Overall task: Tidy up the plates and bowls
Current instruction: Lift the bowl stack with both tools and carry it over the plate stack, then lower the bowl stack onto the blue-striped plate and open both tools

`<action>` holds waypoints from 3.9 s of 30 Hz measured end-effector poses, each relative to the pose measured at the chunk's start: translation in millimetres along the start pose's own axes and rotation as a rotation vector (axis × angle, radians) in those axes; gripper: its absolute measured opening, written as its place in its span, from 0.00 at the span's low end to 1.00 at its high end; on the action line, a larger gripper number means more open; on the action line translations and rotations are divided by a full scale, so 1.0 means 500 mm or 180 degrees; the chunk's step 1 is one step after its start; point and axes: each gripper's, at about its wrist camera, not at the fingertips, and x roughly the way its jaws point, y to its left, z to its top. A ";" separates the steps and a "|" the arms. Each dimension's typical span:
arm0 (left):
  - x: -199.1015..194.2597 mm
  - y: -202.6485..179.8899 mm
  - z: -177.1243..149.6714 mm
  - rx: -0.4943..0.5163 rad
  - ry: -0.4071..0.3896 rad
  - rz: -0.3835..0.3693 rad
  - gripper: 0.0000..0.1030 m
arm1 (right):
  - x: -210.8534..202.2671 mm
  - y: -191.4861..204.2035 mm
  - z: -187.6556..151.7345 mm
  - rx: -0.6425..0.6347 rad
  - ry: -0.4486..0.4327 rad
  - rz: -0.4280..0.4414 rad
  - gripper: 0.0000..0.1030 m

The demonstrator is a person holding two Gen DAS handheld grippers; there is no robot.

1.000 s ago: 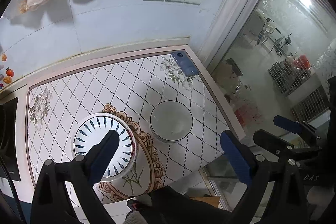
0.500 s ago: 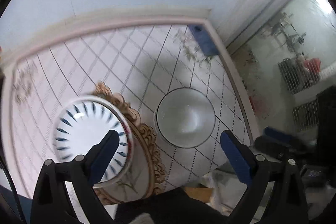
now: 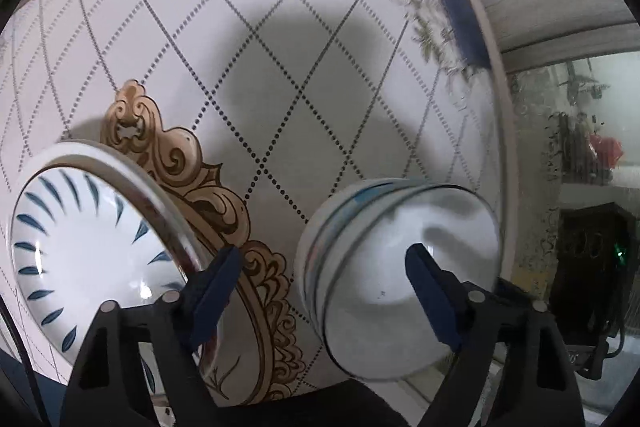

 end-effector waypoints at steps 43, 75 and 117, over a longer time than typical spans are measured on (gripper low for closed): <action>-0.179 0.151 -0.056 -0.0734 -0.0688 -0.0089 0.53 | 0.131 0.268 0.041 -0.1132 0.0533 0.0126 0.59; -0.163 0.382 -0.152 -0.1480 -0.0838 -0.0081 0.53 | 0.395 0.438 -0.050 -0.1749 0.1146 0.0021 0.59; -0.481 0.239 -0.389 -0.0239 -0.2015 0.1049 0.87 | -0.037 0.563 -0.266 -0.1813 -0.0865 -0.1029 0.95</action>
